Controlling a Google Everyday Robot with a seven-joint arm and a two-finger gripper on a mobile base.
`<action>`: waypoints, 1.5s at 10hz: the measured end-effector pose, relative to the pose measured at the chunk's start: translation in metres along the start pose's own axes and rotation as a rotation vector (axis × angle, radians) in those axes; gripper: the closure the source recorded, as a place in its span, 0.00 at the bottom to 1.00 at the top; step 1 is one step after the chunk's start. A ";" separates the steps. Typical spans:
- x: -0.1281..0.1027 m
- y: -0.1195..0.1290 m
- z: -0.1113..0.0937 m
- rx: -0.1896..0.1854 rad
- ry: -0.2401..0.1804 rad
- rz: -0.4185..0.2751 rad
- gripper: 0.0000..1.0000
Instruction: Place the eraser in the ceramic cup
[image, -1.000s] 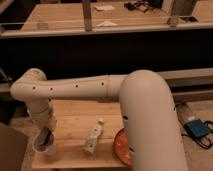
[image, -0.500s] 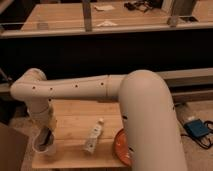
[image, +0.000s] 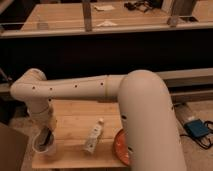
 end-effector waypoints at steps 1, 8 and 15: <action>0.000 0.000 0.000 -0.001 0.000 0.000 0.96; 0.001 0.000 0.002 -0.009 0.003 -0.007 0.96; 0.002 0.000 0.005 -0.016 0.008 -0.015 0.96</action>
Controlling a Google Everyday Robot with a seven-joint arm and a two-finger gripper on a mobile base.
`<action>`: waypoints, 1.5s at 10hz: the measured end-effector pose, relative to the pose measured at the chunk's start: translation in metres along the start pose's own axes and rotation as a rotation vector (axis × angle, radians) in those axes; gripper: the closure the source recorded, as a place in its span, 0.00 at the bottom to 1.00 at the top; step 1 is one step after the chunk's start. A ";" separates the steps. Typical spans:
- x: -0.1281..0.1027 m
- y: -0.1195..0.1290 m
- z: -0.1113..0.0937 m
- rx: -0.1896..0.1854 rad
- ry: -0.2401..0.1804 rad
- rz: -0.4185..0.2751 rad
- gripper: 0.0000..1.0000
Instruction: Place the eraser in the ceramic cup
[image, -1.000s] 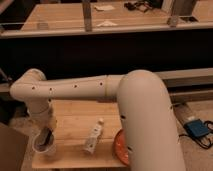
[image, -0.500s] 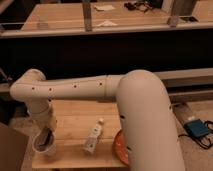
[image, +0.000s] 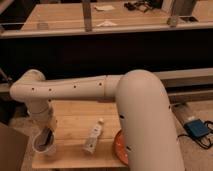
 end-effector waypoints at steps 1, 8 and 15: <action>0.000 0.000 0.000 -0.001 0.000 -0.001 0.96; 0.001 0.000 0.003 -0.010 0.006 -0.007 0.96; 0.001 0.000 0.006 -0.020 0.014 -0.016 0.96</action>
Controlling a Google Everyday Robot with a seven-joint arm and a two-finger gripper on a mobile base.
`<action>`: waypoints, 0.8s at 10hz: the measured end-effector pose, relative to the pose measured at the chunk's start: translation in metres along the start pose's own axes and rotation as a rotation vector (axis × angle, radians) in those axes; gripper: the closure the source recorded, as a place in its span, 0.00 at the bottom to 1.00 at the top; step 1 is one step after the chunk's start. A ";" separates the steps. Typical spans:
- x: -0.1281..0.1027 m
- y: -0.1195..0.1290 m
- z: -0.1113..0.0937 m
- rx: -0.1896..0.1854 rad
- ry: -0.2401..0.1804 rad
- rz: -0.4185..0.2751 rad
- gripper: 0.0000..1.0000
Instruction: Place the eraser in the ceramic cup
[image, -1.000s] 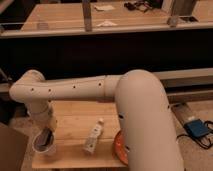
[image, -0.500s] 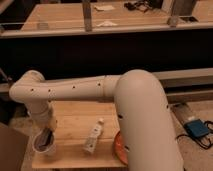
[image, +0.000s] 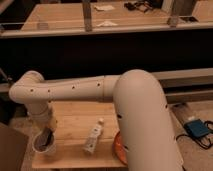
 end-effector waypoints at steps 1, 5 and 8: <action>0.000 0.000 0.001 -0.003 0.000 0.000 0.96; 0.001 0.000 0.002 -0.007 0.004 -0.004 0.87; 0.001 0.000 0.003 -0.011 0.009 -0.008 0.87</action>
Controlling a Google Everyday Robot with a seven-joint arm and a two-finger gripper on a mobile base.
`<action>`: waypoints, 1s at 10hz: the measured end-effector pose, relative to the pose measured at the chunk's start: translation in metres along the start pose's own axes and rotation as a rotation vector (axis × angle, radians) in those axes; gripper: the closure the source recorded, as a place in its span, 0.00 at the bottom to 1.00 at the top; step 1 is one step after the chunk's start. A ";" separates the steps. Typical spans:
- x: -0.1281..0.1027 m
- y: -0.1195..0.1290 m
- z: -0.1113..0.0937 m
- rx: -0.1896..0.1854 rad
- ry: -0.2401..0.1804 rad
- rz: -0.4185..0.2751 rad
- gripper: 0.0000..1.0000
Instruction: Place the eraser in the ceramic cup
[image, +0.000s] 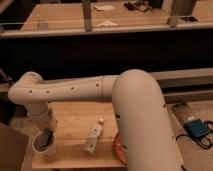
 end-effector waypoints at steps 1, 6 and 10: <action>0.000 0.000 0.000 -0.002 0.002 -0.001 0.87; 0.000 -0.001 0.001 -0.008 0.014 -0.005 0.87; 0.001 -0.001 0.002 -0.014 0.029 -0.006 0.87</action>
